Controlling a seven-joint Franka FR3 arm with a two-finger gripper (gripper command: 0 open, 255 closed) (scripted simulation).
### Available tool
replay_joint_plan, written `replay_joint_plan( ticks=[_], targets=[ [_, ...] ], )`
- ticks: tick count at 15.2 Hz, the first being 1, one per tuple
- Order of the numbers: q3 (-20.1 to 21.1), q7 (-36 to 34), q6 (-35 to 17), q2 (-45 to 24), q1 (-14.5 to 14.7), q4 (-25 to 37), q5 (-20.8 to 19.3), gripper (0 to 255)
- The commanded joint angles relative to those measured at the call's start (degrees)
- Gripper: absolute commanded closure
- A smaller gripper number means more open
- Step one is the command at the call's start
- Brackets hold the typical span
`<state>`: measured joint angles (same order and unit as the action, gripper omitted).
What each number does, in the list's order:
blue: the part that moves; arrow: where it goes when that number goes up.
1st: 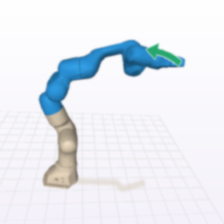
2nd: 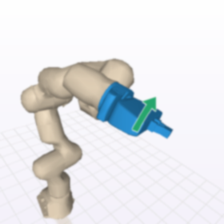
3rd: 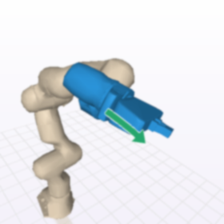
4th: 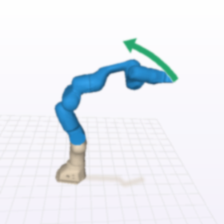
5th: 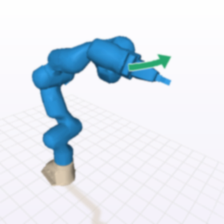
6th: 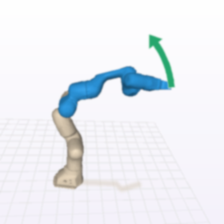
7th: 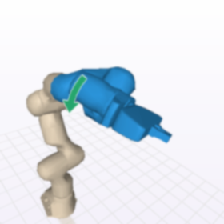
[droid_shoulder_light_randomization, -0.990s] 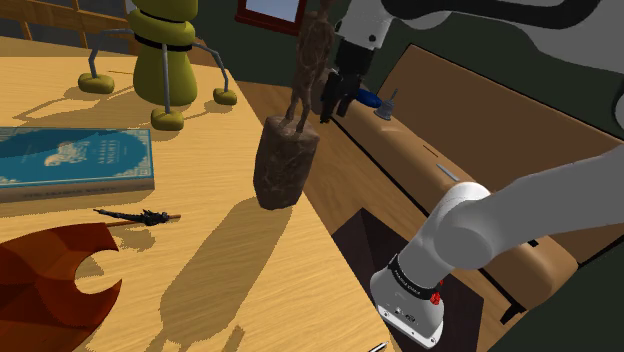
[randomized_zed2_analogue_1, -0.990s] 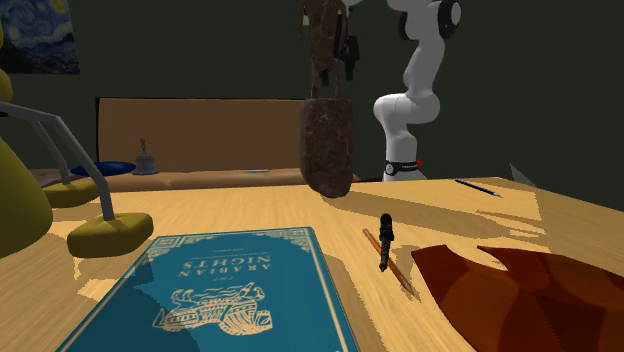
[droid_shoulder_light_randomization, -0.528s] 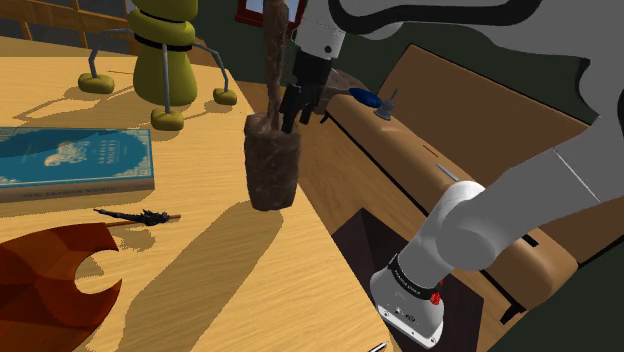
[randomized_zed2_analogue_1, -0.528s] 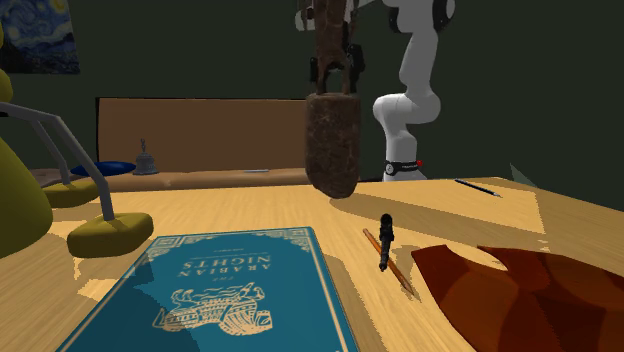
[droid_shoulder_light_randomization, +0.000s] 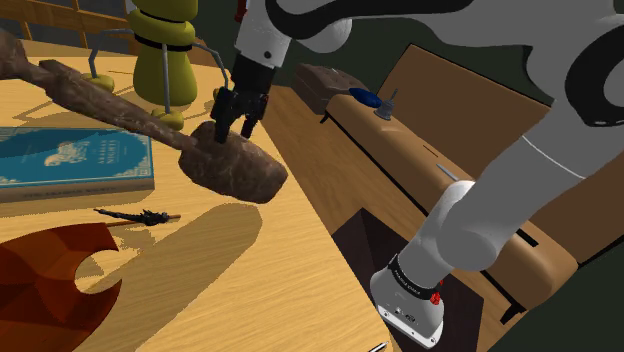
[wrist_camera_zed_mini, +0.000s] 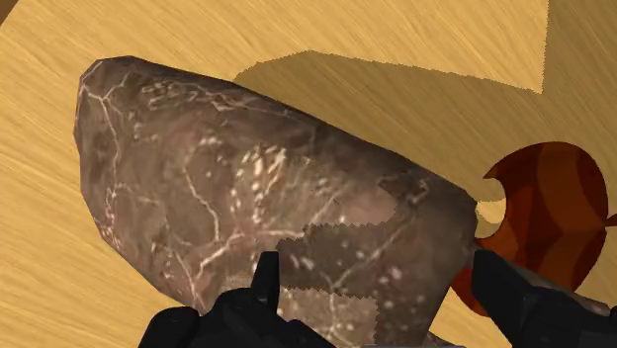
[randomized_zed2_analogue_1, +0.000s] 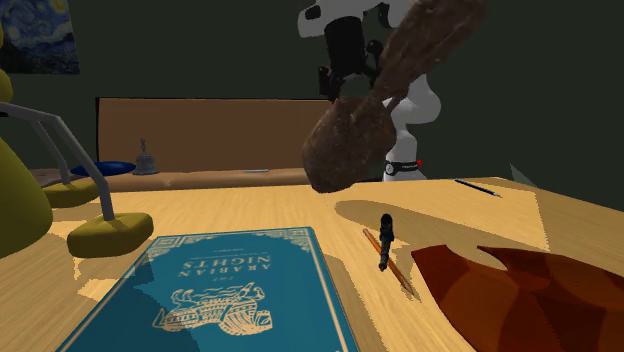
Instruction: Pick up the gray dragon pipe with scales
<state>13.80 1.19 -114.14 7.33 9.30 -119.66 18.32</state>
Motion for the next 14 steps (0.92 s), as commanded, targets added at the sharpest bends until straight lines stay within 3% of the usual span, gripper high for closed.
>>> replay_joint_plan(
  ticks=[1,4,14],
  targets=[
    [1.5,0.1,0.0,-4.5,-0.5,0.6,-13.9,0],
    [3.8,-1.1,-1.9,-10.1,0.2,4.3,-15.9,0],
    [5.7,-4.6,-4.5,-29.8,7.9,20.3,-24.4,0]
  ],
)
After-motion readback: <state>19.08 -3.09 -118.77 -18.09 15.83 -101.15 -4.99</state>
